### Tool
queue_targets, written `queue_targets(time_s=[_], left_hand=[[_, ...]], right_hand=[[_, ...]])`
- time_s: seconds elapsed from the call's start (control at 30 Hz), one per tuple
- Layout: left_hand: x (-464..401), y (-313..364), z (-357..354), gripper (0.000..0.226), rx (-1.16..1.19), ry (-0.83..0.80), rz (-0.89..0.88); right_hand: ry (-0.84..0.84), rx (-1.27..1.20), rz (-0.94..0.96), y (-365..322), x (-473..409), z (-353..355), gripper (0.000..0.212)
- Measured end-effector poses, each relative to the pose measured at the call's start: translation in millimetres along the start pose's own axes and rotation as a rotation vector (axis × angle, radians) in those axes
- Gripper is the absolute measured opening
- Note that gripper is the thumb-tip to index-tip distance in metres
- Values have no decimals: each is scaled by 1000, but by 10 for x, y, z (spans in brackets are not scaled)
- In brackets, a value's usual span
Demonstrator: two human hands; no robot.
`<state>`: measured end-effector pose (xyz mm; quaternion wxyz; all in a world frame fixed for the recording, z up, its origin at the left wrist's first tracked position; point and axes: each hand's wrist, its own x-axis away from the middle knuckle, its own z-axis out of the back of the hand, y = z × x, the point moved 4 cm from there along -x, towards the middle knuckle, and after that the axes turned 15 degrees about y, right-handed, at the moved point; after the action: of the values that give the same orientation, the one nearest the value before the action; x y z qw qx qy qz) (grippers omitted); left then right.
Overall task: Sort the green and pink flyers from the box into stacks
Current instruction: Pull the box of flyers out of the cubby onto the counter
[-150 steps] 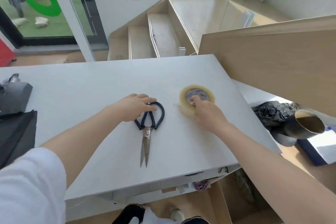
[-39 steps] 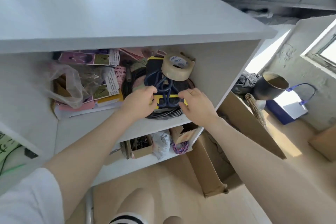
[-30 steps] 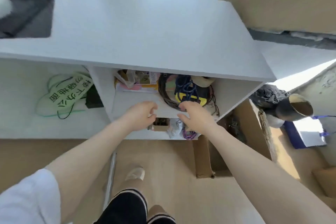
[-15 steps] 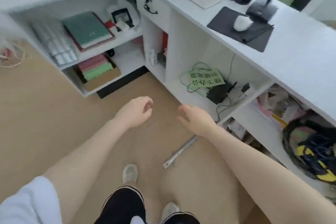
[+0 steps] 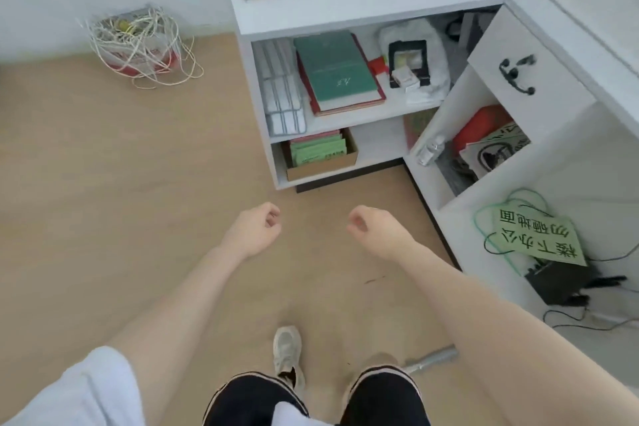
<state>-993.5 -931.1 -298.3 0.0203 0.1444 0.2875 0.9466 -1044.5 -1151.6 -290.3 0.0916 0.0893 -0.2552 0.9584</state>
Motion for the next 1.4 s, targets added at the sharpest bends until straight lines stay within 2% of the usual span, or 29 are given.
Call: queue_targets(time_s=[0.17,0.37,0.53,0.7,0.87,1.03,1.1,1.2,1.27,1.4], left_hand=[[-694,36,-147,28,49,-17,57],[-1618,76,-648,27,104,-10,178],[-2159,117,-1118,26,178,43,337],[-2695,-31,-1704,25,186,37,438],[-3500,-631,-2680,25,152,209,475],[-3993,-1200,-3150,24,189,600,537],[-4192,-1419,-3213,25,210,698,542],[-4465,-1660,-3325,32,319,741,574],[-4559,-1723,-3381,31,295,737,566],[-4574,-1750,-3411,16,270,785,552]], right_hand=[[-9,3,-59,251,-779,39,31],[-46,-52,-107,732,-1924,-65,29],[-159,-83,-185,1125,-2658,-153,26],[-176,-80,-182,1539,-3312,-616,23],[-19,-135,-181,2168,-3951,-1673,19],[334,-179,-144,2710,-4645,-2278,23],[441,-199,-100,2773,-4896,-2380,27],[539,-147,-110,2857,-5203,-2517,27],[581,-105,-132,2874,-5315,-2589,28],[561,3,-194,2935,-5374,-2643,28]])
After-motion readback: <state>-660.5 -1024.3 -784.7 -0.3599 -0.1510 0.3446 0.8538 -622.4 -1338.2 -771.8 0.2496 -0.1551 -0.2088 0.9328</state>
